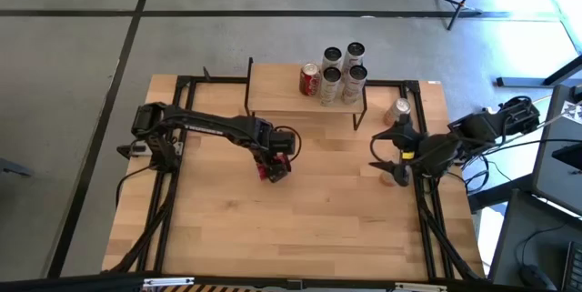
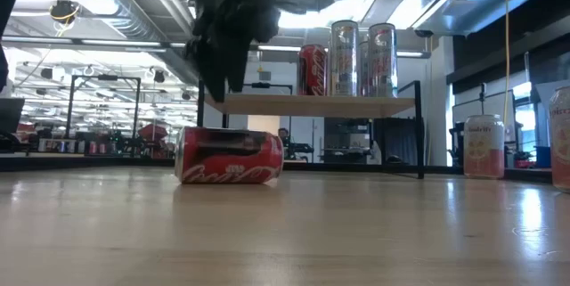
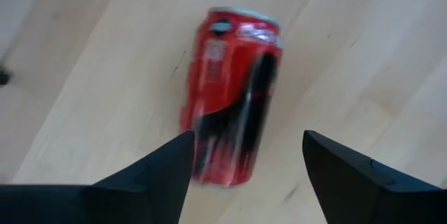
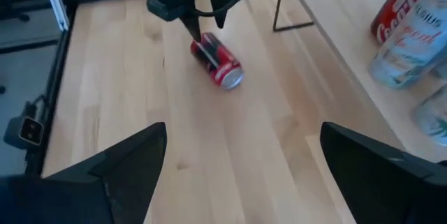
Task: Place canned beverage on shelf
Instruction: Put the red-white soda can on the shelf aligned with the other red-white soda can
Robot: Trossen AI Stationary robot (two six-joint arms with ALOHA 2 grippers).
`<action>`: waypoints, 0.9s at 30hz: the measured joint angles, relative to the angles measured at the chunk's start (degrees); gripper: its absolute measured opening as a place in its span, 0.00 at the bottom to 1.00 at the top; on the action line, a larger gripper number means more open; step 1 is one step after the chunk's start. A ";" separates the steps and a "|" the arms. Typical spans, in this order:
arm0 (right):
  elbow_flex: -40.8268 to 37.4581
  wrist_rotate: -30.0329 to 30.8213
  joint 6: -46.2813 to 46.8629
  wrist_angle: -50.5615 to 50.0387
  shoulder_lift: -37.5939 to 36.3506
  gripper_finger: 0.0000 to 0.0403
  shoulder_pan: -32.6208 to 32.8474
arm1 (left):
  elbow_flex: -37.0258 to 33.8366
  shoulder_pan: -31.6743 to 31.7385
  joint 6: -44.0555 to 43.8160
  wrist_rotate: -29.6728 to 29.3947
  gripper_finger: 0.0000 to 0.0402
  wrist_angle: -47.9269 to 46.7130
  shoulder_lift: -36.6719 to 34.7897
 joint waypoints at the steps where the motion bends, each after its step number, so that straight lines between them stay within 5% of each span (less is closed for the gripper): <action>1: 0.00 -0.18 0.04 -0.20 0.28 0.91 0.00 | -1.33 0.33 1.15 0.32 0.64 1.96 0.00; 12: 0.00 1.30 0.39 -0.52 0.28 0.91 0.00 | -13.28 3.44 9.87 -1.37 0.64 14.92 -0.18; 27: 0.00 0.45 4.64 -0.52 0.65 0.91 0.00 | -15.54 3.24 11.14 -0.49 0.64 23.44 -0.37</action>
